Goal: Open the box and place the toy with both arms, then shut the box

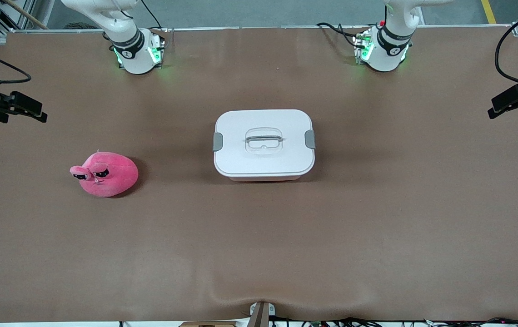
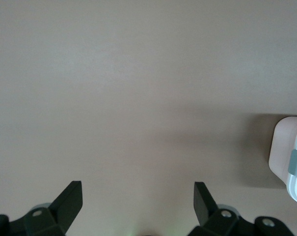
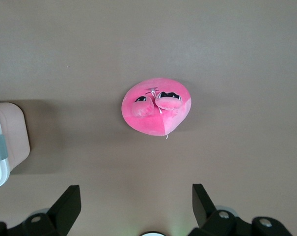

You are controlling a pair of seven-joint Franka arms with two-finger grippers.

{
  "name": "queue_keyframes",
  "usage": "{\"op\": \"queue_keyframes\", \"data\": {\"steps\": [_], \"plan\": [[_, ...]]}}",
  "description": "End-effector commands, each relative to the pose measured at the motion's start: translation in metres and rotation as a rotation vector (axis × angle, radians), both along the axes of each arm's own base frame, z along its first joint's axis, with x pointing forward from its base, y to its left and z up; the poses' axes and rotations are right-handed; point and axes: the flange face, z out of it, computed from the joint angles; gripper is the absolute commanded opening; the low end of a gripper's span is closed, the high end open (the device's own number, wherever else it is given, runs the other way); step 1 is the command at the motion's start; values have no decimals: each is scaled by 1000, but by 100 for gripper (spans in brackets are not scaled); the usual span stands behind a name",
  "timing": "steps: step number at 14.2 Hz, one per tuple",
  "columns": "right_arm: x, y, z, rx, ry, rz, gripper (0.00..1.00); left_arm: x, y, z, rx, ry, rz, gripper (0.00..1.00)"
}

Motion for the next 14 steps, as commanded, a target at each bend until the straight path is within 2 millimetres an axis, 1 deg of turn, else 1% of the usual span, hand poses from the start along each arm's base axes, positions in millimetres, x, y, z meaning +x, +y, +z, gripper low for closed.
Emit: {"op": "queue_keyframes", "data": {"steps": [1,4,6,7,8,9,10,14], "plan": [[1,0,4,-16,1,5,100,1,1,4,3,-7,-9,100],[1,0,5,-16,0,5,100,1,0,5,5,-8,-3,100],[1,1,5,-16,0,6,100,6,-1,2,8,-5,-11,100],[1,0,5,-16,0,5,100,7,0,6,5,-16,-11,100],[1,0,4,-16,1,3,100,8,2,5,-6,-13,-5,100],[1,0,5,-16,0,5,100,11,7,-2,-8,-1,-1,100],[1,1,5,-16,0,6,100,14,7,-5,-11,4,-2,100],[2,0,5,-16,-3,3,100,17,8,-9,-1,10,12,100]]}}
